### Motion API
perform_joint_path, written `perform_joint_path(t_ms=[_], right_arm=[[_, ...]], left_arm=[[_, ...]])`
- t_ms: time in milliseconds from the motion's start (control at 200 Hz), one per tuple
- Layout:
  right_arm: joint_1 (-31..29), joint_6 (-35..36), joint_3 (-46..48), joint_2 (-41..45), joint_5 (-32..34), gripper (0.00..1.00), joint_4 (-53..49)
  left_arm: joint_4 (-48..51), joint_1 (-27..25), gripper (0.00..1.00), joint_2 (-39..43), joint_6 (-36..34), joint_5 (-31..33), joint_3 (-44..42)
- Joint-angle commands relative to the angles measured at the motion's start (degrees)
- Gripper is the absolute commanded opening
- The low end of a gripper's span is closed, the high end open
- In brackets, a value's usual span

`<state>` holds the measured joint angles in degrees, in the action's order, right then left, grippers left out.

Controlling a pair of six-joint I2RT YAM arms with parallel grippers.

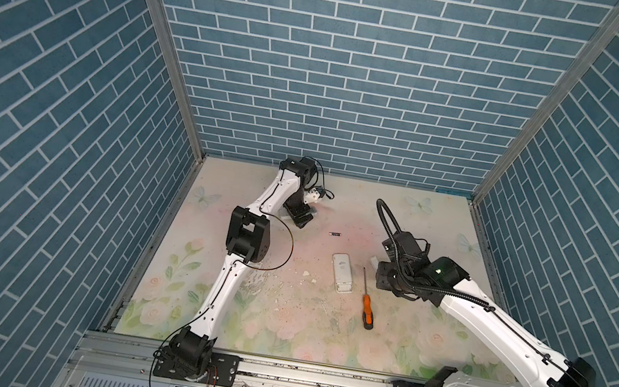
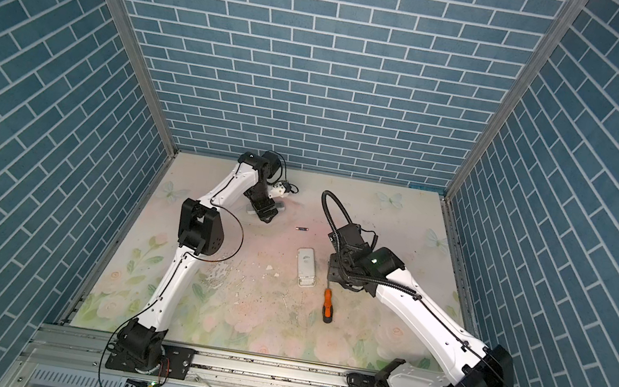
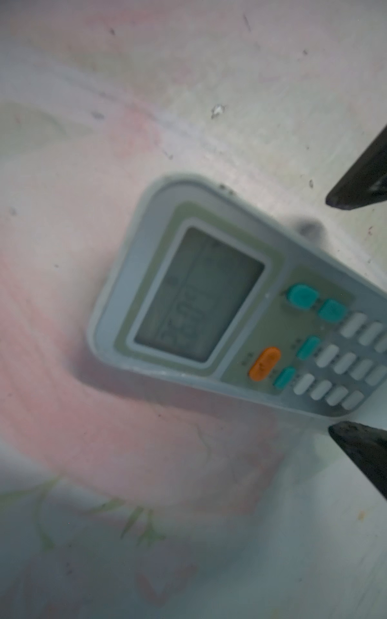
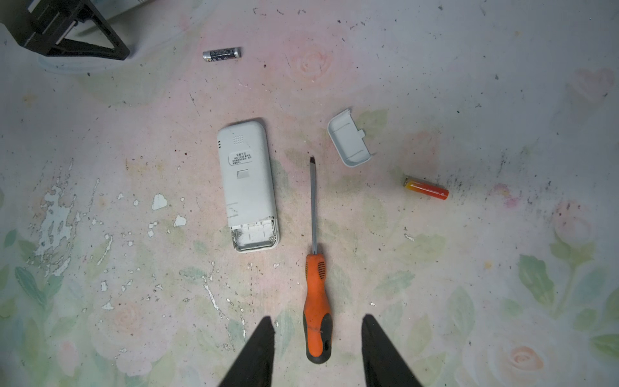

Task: Unload the batteries from the remote control
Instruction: 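Move the left gripper above the grey remote while the right arm draws back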

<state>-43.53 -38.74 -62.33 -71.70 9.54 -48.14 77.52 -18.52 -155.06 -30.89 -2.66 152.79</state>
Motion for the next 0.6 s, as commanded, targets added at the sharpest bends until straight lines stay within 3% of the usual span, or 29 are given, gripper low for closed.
perform_joint_path(t_ms=[0,420,595], right_arm=[[0.2,-1.6,-2.1,-1.4,-1.6,0.41,1.5],[-0.1,-2.7,-2.7,-2.3,-1.0,0.35,2.2],[-0.1,-2.8,-2.4,-1.5,0.0,0.34,2.0]], left_arm=[[0.4,1.2,0.99,-1.0,0.7,-0.3,1.2],[-0.5,1.7,1.0,-2.1,0.7,-1.4,1.4],[1.6,1.0,0.93,-2.4,1.0,-2.0,1.2]])
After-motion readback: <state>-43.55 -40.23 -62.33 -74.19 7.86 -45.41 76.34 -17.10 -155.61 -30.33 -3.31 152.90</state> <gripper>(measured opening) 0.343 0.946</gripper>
